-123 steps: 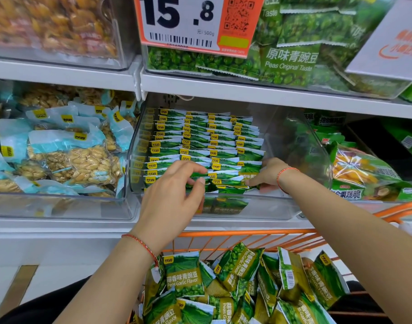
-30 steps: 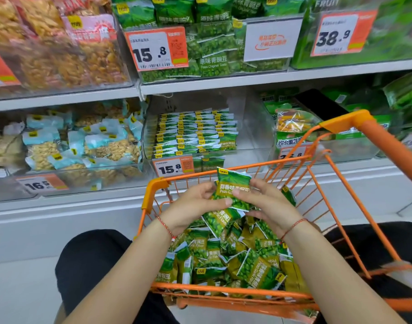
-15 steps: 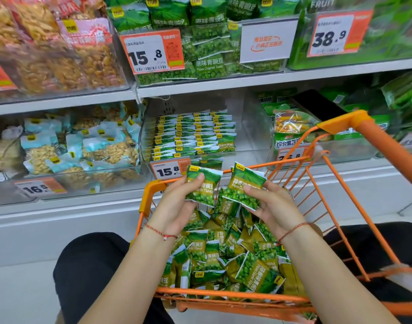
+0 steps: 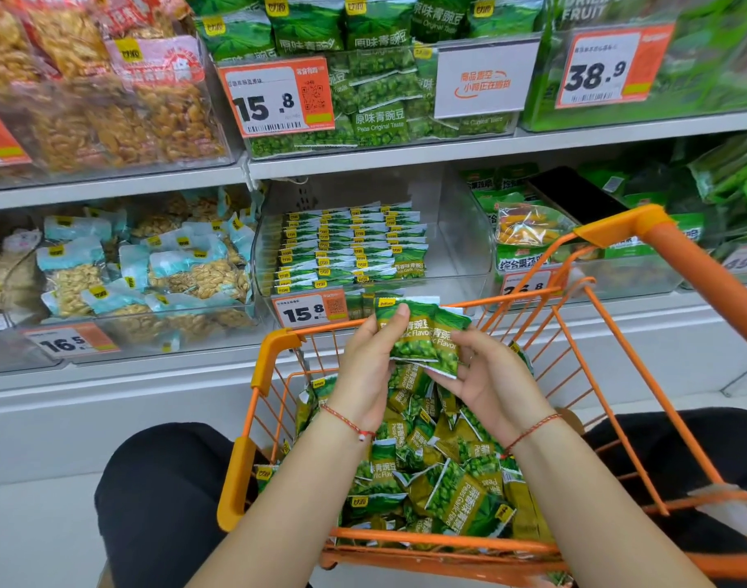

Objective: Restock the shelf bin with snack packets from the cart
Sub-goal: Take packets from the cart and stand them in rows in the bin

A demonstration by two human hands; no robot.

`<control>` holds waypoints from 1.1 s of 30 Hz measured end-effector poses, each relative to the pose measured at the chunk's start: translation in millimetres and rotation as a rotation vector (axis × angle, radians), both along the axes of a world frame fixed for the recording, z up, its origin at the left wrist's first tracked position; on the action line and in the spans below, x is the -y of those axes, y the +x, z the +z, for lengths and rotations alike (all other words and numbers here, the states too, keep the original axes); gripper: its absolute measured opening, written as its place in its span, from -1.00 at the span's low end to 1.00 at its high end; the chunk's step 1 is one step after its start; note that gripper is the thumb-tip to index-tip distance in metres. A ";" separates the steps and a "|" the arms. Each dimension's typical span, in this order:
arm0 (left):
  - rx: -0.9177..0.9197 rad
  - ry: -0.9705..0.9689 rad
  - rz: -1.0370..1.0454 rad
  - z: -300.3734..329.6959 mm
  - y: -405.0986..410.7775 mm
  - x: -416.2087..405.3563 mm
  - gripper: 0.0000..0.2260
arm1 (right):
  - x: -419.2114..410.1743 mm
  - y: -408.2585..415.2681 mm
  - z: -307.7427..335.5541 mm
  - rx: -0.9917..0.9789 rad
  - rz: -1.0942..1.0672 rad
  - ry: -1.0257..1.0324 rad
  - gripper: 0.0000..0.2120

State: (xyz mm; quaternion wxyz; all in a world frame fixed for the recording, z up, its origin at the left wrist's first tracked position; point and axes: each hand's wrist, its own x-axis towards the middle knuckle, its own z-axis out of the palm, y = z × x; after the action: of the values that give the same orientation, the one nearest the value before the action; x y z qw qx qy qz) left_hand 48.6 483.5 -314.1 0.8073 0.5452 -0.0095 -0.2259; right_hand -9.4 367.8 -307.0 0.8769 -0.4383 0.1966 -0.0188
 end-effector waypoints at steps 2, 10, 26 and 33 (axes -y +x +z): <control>0.020 0.045 -0.083 1.0 -0.7 -3.0 -0.80 | 0.4 0.8 -2.4 0.020 0.022 -0.019 -0.91; -0.002 0.058 -0.172 1.5 -4.1 -5.1 -0.58 | 4.4 -0.9 -8.8 0.003 -0.022 -0.103 -0.37; 0.213 0.493 -0.170 9.6 -9.4 -1.3 -0.25 | -11.8 -5.5 3.7 0.121 -0.022 -0.429 -0.76; 0.093 0.430 -0.120 15.4 14.2 -6.8 -0.16 | -5.1 23.0 26.7 0.105 0.185 -0.699 -0.81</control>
State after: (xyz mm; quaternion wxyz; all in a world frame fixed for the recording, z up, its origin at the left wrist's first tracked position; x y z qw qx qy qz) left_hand 62.9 490.3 -298.6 0.6562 0.7131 -0.0306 -0.2447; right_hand 13.5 372.9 -280.3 0.6810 -0.7258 0.0927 -0.0280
